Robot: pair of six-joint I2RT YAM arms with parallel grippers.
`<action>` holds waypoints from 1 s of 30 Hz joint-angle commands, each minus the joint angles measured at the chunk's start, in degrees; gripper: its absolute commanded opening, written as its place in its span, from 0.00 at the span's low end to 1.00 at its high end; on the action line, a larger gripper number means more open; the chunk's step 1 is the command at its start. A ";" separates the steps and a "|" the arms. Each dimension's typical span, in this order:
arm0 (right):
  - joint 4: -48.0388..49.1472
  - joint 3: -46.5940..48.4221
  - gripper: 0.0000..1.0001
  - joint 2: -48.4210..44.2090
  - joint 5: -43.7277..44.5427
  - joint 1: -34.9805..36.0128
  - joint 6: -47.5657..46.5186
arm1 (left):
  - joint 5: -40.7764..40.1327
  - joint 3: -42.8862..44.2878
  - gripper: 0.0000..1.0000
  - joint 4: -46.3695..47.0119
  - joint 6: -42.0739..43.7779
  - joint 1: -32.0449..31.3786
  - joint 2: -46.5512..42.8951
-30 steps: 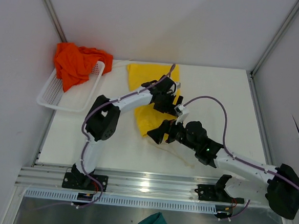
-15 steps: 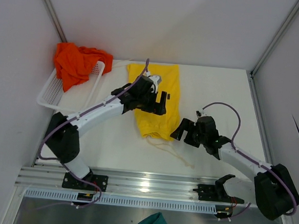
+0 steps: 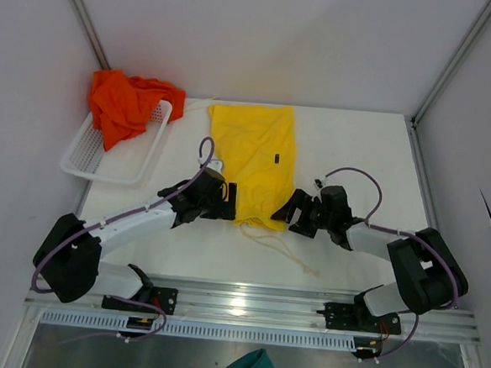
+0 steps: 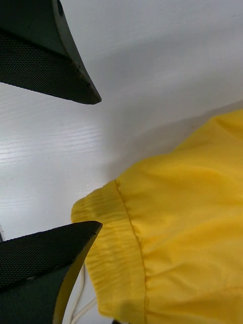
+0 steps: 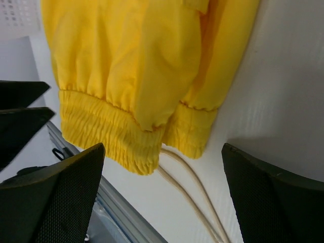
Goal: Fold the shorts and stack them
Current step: Fold the shorts
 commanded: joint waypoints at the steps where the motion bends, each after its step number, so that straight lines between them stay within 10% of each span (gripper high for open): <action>1: 5.64 0.62 0.99 3.62 -2.86 -0.27 2.14 | -3.27 -1.79 0.98 5.74 -2.57 -0.28 0.84; 17: 5.29 3.35 0.82 9.43 -2.69 0.35 1.79 | -7.66 2.78 0.96 4.87 -2.84 -4.59 10.43; 30: 4.67 5.98 0.30 11.19 -0.40 -0.45 2.40 | -10.74 4.72 0.96 -0.49 -0.99 -4.68 6.22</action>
